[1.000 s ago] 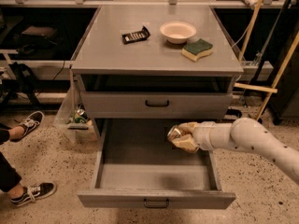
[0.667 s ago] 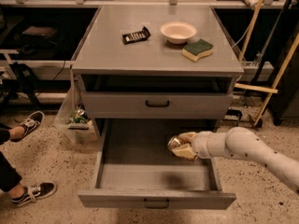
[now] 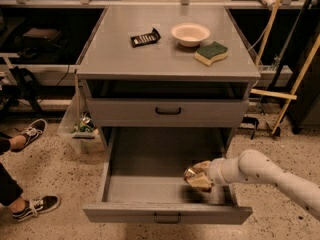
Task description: Place orange can into middle drawer
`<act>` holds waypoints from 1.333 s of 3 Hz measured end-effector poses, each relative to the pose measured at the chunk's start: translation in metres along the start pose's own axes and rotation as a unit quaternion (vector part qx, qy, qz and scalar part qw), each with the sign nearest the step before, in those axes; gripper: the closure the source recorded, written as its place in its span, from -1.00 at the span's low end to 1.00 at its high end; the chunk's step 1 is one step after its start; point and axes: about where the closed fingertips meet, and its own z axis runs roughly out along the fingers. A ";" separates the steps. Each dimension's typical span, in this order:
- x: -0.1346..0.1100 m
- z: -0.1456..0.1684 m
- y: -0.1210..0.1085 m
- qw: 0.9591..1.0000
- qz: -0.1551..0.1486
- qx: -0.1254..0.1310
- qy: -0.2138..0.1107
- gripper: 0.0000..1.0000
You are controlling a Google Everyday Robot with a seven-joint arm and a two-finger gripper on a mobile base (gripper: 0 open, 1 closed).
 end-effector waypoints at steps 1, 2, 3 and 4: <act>0.025 0.025 0.013 0.999 0.019 -0.032 0.024 1.00; 0.025 0.025 0.013 0.999 0.019 -0.032 0.024 1.00; 0.027 0.054 0.020 0.998 -0.011 -0.032 0.044 1.00; 0.024 0.059 0.020 0.998 -0.018 -0.031 0.045 1.00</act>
Offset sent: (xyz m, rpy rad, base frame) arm -0.0098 0.0050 -0.0283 -0.0057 0.0696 0.0160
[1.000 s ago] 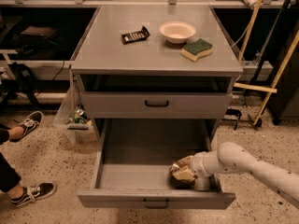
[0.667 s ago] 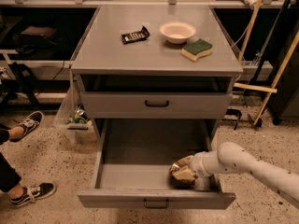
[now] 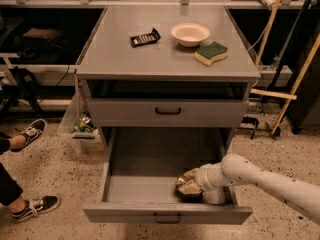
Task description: Place orange can into middle drawer
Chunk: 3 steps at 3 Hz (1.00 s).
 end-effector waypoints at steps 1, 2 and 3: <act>0.000 0.000 0.000 1.000 0.000 0.000 0.000 0.68; 0.000 0.000 0.000 1.000 0.000 0.000 0.000 0.20; 0.000 0.000 0.000 1.000 0.000 0.000 0.000 -0.26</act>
Offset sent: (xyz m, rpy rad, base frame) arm 0.0000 0.0000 0.0000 0.0000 0.0000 0.0000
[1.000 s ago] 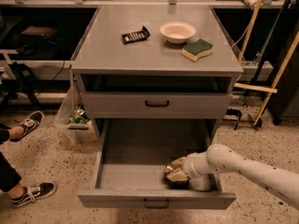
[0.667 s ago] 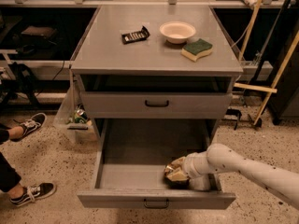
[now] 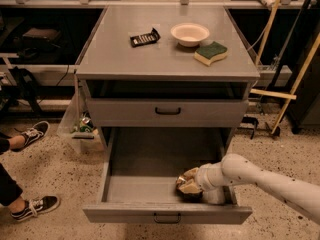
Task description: Place orange can into middle drawer
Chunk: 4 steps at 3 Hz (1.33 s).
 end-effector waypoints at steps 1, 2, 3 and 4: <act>0.000 0.000 0.000 1.000 0.000 0.000 0.000 -0.73; 0.000 0.000 0.000 1.000 0.000 0.000 0.000 -1.00; 0.000 0.000 0.000 1.000 0.000 0.000 0.000 -1.00; -0.025 -0.038 0.007 1.000 -0.015 0.002 -0.002 -1.00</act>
Offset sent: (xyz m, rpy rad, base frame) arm 0.0000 0.0000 0.0000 0.0000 0.0000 0.0000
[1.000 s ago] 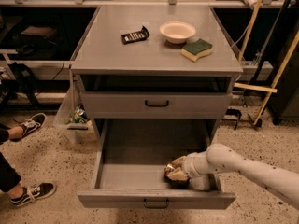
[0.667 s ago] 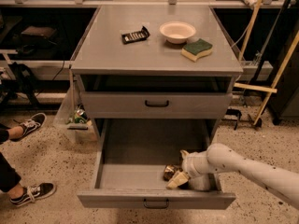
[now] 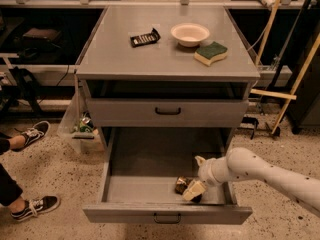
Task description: Place orange can into middle drawer
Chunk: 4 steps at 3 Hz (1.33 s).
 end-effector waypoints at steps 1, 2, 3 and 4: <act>-0.049 -0.075 0.031 1.000 0.015 0.017 -0.021 -1.00; -0.109 -0.154 0.077 0.996 0.042 0.050 -0.057 -1.00; -0.188 -0.227 0.117 0.990 0.027 0.098 -0.101 -1.00; -0.284 -0.289 0.164 0.979 -0.048 0.148 -0.131 -1.00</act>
Offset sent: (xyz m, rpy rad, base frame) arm -0.1033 -0.0538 0.4833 -0.0200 -0.4036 -0.3452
